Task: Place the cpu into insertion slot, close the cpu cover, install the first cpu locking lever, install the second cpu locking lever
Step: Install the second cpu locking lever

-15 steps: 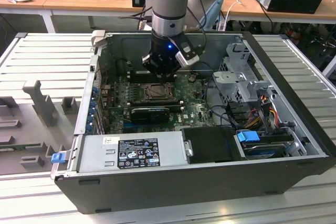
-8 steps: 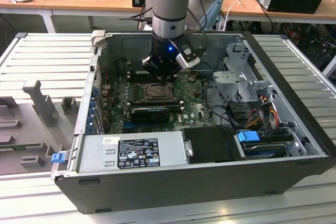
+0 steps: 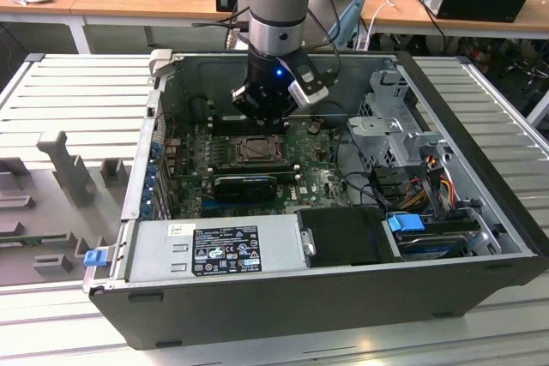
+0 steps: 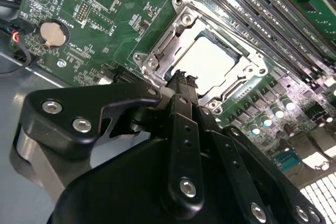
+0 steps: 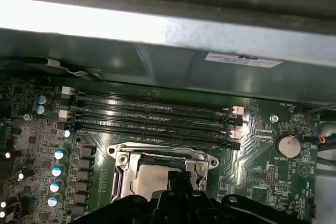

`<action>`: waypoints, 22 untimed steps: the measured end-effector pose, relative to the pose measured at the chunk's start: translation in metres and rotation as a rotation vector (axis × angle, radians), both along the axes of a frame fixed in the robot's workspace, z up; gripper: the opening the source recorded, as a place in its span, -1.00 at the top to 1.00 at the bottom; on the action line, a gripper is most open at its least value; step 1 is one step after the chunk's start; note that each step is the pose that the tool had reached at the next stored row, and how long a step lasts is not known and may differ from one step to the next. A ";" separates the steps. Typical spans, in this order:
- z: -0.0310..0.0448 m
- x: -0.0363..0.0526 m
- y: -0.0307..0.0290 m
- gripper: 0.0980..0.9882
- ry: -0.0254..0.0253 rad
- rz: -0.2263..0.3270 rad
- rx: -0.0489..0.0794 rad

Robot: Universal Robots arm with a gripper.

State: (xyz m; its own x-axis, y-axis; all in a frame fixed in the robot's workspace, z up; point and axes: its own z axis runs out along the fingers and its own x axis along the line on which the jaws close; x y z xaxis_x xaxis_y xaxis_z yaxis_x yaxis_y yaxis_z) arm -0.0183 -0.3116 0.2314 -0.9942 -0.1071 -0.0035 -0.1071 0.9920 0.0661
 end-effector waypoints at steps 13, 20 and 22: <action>-0.0003 0.0000 -0.0288 0.98 0.0001 0.000 -0.001; 0.0027 0.0000 -0.0310 0.98 -0.0001 0.000 -0.001; 0.0038 0.0000 -0.0311 0.98 0.0001 0.000 -0.001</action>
State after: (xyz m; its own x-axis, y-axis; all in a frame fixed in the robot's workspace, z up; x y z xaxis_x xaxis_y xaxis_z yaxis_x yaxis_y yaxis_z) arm -0.0183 -0.3426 0.2352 -0.9942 -0.1072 -0.0033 -0.1071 0.9921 0.0650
